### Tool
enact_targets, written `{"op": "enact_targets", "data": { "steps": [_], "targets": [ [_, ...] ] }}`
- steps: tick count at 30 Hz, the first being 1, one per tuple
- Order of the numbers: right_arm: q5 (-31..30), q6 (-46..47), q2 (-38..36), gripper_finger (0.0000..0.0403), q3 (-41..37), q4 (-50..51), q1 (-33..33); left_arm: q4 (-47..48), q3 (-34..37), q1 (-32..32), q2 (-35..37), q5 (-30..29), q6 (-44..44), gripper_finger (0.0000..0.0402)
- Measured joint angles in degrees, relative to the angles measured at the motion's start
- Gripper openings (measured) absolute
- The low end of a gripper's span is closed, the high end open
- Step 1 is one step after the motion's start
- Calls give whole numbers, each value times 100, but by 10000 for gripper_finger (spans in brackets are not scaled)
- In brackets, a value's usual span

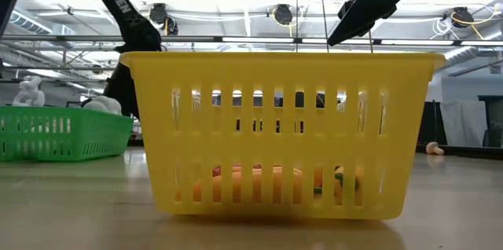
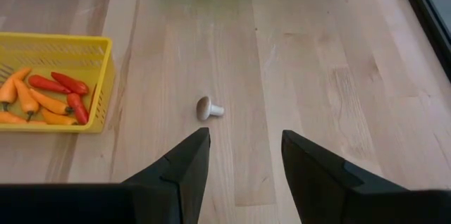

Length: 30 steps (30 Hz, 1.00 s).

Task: Sort produce into baskets
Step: Put the brown mushroom into the blue basket

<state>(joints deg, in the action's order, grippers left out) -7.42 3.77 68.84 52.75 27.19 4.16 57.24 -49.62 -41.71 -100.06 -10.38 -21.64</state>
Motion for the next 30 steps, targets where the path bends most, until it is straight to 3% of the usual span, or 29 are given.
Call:
{"op": "enact_targets", "data": {
  "steps": [13,19,30],
  "targets": [
    [0,28,0,169,1,1,-7,234,-266,95,-37,140,-27,125],
    [2,105,0,169,2,1,-7,415,-377,247,259,307,21,125],
    [22,417,0,169,2,1,15,949,-334,346,659,92,-418,125]
  ]
}}
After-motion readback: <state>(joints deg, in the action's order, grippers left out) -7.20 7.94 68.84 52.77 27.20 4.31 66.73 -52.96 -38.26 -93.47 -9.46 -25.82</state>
